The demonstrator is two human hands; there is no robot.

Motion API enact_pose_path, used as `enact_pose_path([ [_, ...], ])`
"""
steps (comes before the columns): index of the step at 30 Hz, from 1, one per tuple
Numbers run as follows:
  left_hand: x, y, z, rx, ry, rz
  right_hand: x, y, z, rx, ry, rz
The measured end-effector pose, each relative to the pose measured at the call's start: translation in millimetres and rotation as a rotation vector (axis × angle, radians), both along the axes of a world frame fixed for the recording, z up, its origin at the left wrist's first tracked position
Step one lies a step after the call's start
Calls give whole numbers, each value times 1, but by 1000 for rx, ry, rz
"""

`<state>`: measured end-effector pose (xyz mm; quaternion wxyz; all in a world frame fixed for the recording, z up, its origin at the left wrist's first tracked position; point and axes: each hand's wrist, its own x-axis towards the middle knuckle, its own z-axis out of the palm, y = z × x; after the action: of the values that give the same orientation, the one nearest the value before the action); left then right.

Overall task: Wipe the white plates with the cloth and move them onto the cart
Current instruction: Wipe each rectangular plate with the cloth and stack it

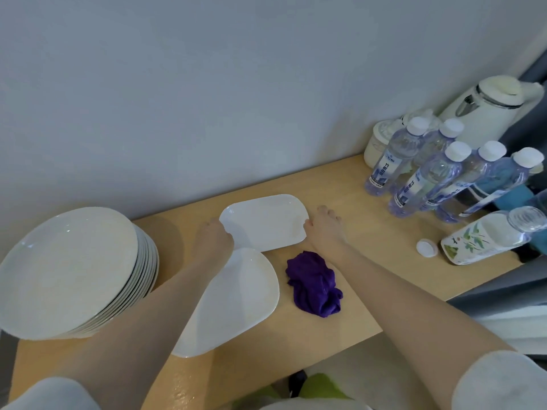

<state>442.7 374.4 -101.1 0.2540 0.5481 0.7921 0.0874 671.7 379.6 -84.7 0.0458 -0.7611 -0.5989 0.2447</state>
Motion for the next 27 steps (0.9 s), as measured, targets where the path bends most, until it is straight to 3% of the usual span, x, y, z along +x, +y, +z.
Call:
enact_pose_path([
  [6, 0, 13, 1, -85, -101, 93, 5, 6, -17, 5, 232, -106],
  [11, -1, 15, -2, -55, -158, 131, -4, 10, -20, -4, 226, -138],
  [19, -6, 20, 3, 150, -328, 199, -9, 15, -9, 124, 397, -214],
  [27, -12, -5, 52, 322, -478, 351, -24, 7, 17, 290, 565, -246],
])
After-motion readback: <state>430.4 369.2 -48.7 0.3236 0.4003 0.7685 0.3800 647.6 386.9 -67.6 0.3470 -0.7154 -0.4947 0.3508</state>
